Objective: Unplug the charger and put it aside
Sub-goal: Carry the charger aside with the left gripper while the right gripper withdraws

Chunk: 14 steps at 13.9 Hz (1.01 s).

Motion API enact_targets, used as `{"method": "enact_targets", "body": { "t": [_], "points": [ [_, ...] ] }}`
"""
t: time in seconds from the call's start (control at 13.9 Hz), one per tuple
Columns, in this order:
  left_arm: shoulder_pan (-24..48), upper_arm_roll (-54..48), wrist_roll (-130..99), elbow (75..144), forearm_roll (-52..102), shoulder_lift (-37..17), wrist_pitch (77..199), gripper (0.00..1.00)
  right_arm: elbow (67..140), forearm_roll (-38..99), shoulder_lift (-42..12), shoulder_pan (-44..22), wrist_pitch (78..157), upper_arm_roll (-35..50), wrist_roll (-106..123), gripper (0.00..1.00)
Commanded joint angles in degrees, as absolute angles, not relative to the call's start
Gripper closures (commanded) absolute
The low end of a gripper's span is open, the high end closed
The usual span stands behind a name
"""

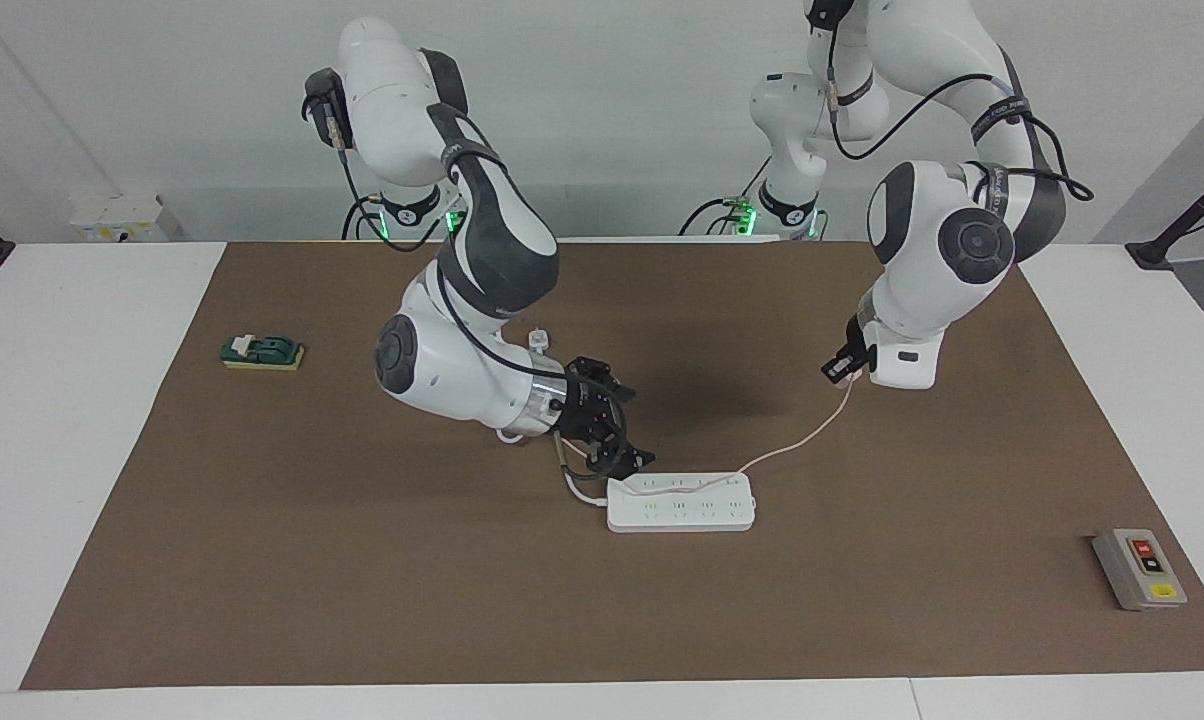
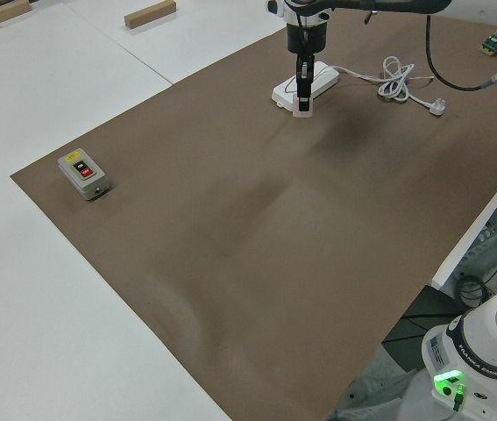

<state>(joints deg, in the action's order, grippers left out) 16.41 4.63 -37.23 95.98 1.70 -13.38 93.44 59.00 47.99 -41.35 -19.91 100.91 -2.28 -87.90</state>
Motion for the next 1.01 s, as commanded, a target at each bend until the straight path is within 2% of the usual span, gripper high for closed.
{"method": "enact_targets", "body": {
  "t": [0.0,0.22,0.36,0.51,0.58,0.79,0.94],
  "points": [
    [15.21,4.31,-25.27,103.78,1.23,-6.61,92.37,1.00,61.00,46.67,-36.84,-17.24,96.87,-2.11,-88.68,0.00],
    [12.23,4.31,-10.07,109.76,1.23,-2.21,94.12,1.00,61.00,42.03,-31.75,-14.95,93.00,-2.29,-88.51,0.00],
    [9.42,4.22,-2.32,111.53,1.32,-1.50,96.75,1.00,61.00,38.60,-28.93,-13.54,90.98,-2.29,-88.24,0.00],
    [6.34,4.13,3.14,113.54,1.41,-1.06,101.05,1.00,60.91,36.14,-26.56,-11.70,89.22,-2.29,-87.89,0.00],
    [3.37,4.13,7.08,117.21,2.71,-0.01,107.77,1.00,60.91,33.34,-24.54,-9.51,87.73,-2.29,-85.45,0.00],
    [-2.01,4.22,16.32,124.87,13.49,1.14,119.94,1.00,61.00,25.78,-21.72,-7.04,82.11,-2.29,-67.75,0.00],
    [-2.81,4.22,18.01,126.21,16.78,0.36,121.99,1.00,61.26,20.15,-20.05,-6.07,78.68,-2.29,-52.90,0.00]
  ]
}}
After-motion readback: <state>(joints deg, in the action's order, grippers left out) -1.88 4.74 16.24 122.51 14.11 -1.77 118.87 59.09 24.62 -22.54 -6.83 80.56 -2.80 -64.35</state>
